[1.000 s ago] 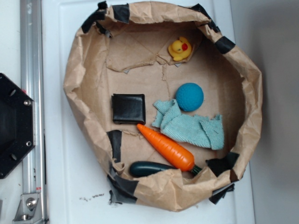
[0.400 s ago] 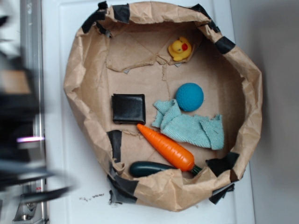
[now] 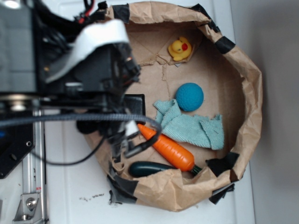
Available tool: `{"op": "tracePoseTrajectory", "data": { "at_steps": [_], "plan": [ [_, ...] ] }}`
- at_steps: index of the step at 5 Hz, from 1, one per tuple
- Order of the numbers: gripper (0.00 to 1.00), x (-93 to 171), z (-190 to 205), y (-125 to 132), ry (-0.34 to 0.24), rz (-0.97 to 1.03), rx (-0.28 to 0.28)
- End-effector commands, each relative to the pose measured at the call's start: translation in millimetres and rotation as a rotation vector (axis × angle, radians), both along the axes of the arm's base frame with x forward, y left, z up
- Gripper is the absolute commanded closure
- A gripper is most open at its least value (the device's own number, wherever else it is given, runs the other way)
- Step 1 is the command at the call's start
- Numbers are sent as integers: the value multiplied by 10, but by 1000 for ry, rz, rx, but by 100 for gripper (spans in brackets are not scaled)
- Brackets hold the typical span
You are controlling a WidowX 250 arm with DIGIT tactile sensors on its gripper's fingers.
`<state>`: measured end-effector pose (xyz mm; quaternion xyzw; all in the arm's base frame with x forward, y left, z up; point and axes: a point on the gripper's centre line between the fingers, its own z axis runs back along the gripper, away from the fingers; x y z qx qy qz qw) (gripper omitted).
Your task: Grab the yellow duck.
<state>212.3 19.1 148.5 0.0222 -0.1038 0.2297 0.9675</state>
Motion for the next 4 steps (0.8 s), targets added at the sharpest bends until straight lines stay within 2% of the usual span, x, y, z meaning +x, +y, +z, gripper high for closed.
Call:
{"op": "tracePoseTrajectory", "data": {
  "at_steps": [1,2,3,4],
  "plan": [
    [0,536,-467,342,-129,168,77],
    [0,730,-617,564,-124,240,124],
    [0,818,-689,757,-113,289,154],
    [0,829,-676,884,-110,310,144]
  ]
}}
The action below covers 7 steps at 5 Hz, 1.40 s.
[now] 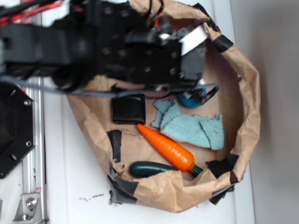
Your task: Grab the yellow duck.
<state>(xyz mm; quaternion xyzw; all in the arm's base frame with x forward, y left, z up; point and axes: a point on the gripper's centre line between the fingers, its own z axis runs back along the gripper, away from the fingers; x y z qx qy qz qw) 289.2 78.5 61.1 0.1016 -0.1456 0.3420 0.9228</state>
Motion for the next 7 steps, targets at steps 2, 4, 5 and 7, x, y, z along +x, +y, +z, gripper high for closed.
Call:
{"op": "tracePoseTrajectory", "data": {
  "at_steps": [2,4,5,7],
  "plan": [
    [0,210,86,292,-33,26,-23],
    [0,205,-55,282,10,0,-11],
    [0,157,-198,191,49,-78,-31],
    [100,36,-390,147,97,-83,-61]
  ]
}}
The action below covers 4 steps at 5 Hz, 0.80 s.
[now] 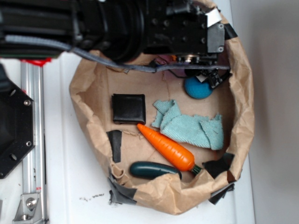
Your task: Grab the yellow duck.
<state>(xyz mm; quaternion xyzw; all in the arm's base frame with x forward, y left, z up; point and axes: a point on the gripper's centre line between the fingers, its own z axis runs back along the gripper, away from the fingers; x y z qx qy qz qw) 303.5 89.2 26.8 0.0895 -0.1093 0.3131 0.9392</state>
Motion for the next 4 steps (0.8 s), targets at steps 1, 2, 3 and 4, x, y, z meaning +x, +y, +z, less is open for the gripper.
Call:
{"op": "tracePoseTrajectory", "data": {
  "at_steps": [1,2,3,4],
  "plan": [
    [100,-179,-21,6,15,-50,-31],
    [100,-213,46,-13,3,-56,-34],
    [100,-228,70,-22,3,-56,-27],
    [100,-212,48,-15,15,-52,-24]
  ]
}}
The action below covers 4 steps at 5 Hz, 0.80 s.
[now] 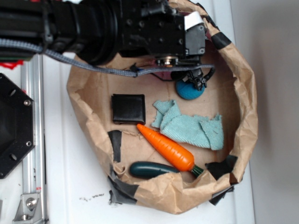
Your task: Grab the yellow duck.
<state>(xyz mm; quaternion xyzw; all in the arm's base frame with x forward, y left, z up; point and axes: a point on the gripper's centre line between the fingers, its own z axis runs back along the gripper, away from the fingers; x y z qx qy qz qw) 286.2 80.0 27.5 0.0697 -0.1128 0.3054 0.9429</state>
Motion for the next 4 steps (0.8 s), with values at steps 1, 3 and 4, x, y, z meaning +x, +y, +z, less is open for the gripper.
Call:
{"op": "tracePoseTrajectory", "data": {
  "at_steps": [1,3,4],
  "plan": [
    [100,-44,103,39,43,-76,-3],
    [100,-152,917,-422,145,-537,-159],
    [100,-304,1229,-480,131,-650,-155]
  ]
}}
